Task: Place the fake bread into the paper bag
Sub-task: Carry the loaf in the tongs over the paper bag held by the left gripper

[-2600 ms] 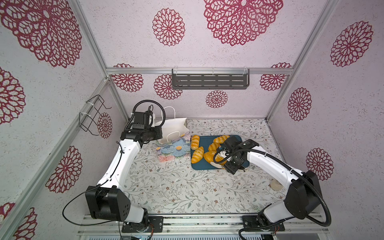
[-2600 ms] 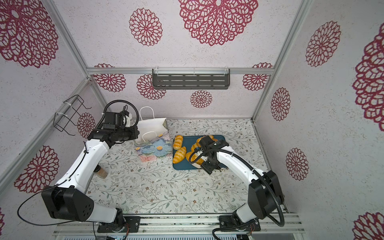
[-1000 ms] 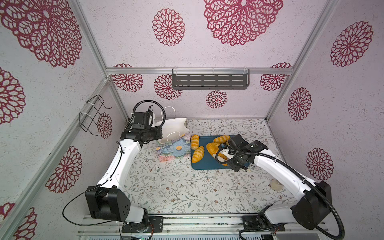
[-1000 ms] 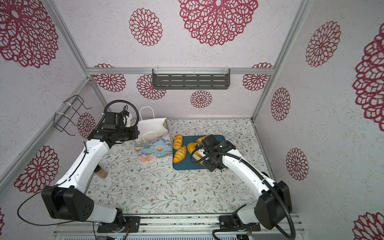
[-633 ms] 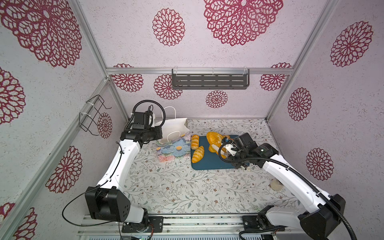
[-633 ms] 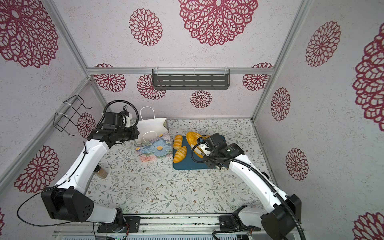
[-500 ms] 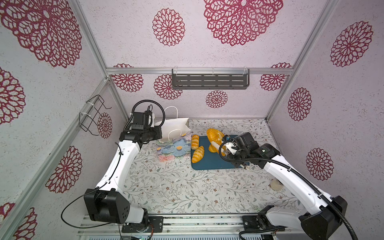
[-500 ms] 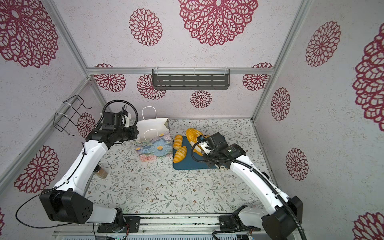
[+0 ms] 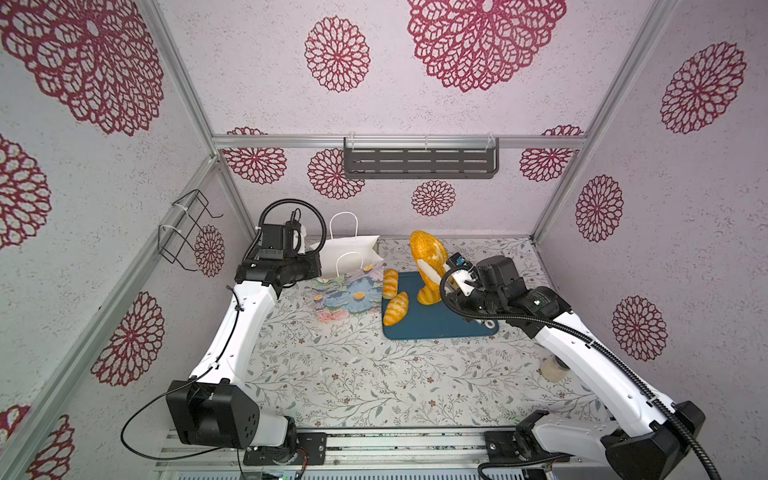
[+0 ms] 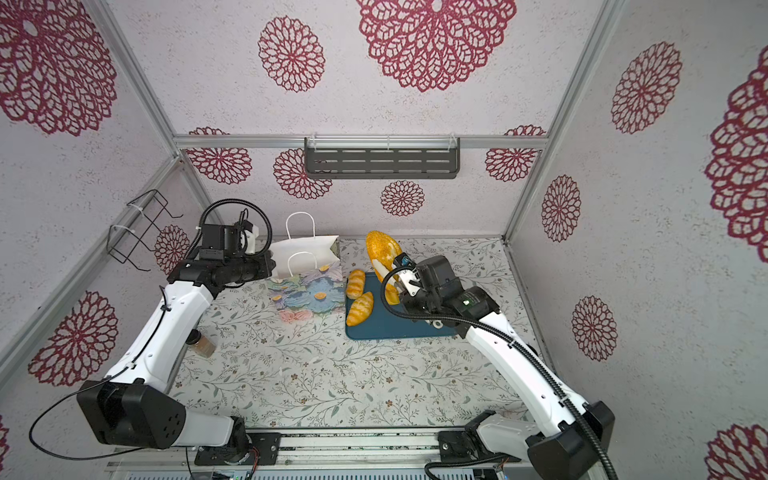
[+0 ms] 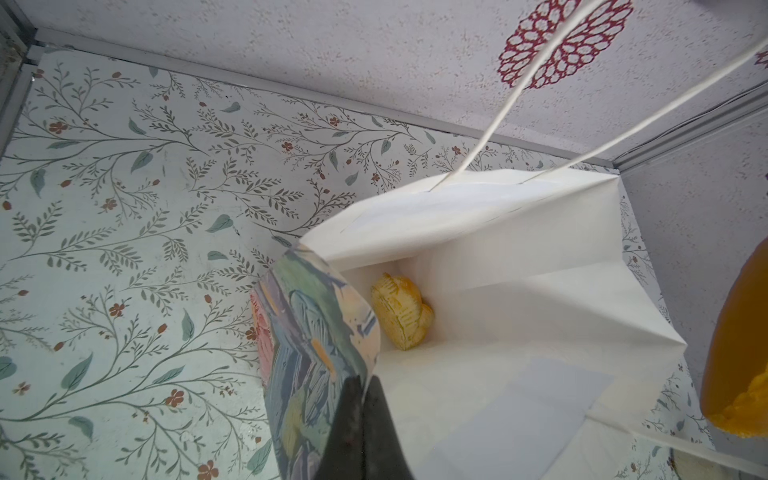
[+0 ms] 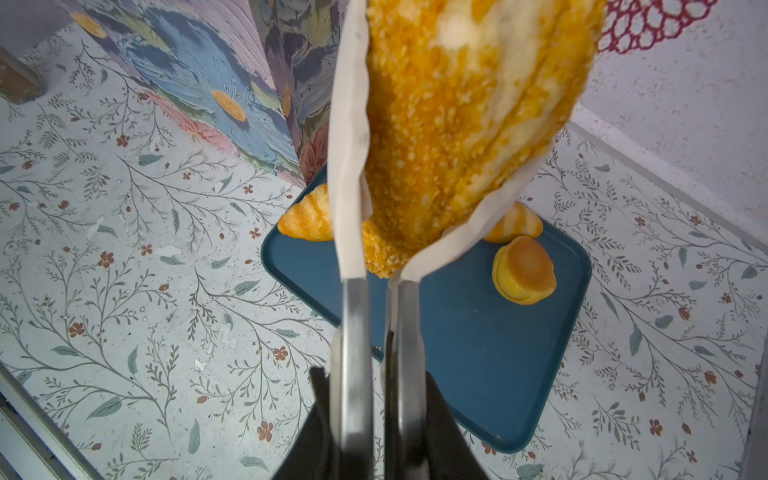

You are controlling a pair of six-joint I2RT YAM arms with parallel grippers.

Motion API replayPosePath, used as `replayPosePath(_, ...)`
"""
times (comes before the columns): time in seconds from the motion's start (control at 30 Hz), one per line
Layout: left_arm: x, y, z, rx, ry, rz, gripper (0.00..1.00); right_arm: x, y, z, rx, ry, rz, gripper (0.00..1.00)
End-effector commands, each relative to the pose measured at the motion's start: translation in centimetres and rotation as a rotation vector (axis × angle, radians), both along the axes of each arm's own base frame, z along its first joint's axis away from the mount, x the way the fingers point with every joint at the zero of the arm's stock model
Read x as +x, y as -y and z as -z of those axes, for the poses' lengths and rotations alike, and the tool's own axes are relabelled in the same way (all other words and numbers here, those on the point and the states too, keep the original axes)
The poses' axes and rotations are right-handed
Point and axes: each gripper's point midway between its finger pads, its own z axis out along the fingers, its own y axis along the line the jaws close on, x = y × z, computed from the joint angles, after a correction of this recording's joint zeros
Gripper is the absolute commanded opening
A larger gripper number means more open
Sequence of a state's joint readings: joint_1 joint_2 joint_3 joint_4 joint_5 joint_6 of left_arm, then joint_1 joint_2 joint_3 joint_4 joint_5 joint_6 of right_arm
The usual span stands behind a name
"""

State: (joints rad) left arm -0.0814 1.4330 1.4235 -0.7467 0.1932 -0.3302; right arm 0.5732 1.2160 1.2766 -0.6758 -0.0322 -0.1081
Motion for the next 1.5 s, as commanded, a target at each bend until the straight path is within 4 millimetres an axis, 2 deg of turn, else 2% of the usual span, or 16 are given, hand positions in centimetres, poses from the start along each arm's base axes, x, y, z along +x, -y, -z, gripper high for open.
replayPosePath(0.0,-0.1,-0.2,0.3,-0.006,-0.008,-0.005,0.0,1.3,-1.6,-5.7,0.136,0.153,-0.018,0.14)
replayPosePath(0.13,-0.1,-0.2,-0.1,-0.006,0.017,-0.004,0.0,1.7,-2.5,-7.4,0.179,0.203,-0.048,0.14)
replayPosePath(0.33,0.0,-0.2,0.4,-0.006,0.002,-0.006,0.0,2.2,-4.1,-9.2,0.234,0.246,-0.096,0.12)
replayPosePath(0.57,0.0,-0.2,0.6,-0.006,-0.003,-0.005,0.0,2.7,-5.8,-9.7,0.262,0.266,-0.137,0.12)
replayPosePath(0.97,-0.1,-0.1,0.3,-0.006,0.004,-0.004,0.0,3.1,-8.7,-12.1,0.302,0.334,-0.204,0.1)
replayPosePath(1.47,-0.2,0.0,0.1,-0.011,0.009,0.0,0.0,3.1,-14.8,-13.0,0.288,0.357,-0.325,0.1)
